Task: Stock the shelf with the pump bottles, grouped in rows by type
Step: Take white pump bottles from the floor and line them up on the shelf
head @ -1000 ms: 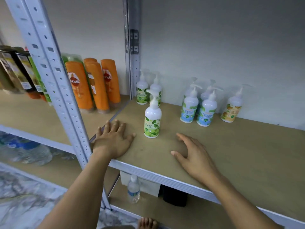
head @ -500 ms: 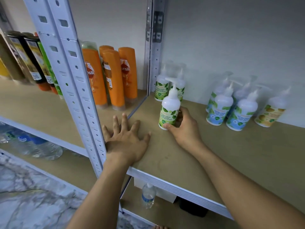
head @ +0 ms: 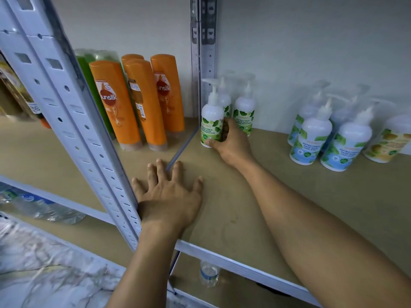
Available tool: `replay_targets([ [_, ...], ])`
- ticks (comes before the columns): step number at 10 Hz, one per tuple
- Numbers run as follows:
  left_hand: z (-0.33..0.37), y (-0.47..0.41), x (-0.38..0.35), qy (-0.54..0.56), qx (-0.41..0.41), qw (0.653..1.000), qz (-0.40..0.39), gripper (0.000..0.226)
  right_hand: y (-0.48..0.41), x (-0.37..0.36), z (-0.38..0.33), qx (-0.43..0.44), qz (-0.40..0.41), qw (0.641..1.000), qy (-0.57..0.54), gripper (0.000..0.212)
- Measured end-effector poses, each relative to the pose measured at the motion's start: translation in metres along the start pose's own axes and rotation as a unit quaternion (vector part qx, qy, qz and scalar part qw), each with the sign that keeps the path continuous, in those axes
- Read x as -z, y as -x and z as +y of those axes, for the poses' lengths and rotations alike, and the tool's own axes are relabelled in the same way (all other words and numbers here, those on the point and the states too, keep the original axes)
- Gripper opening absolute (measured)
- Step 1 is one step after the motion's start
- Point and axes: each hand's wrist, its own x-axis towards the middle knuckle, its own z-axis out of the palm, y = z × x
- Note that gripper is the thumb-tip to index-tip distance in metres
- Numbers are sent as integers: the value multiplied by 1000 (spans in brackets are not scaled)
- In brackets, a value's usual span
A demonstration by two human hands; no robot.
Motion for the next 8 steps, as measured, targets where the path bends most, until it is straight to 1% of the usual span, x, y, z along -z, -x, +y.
replay_targets([
  [3,-1,0,0,-9,-14,1000,3,81,-1,-5,-1,13,29,999,42,64],
  [5,-1,0,0,-8,-15,1000,2,81,-3,-5,2,7,0,999,54,58],
  [7,-2,0,0,-5,-17,1000,-1,81,-2,-6,0,-23,11,999,40,64],
  [8,-2,0,0,-5,-18,1000,-2,81,-2,-7,0,-19,14,998,51,57],
])
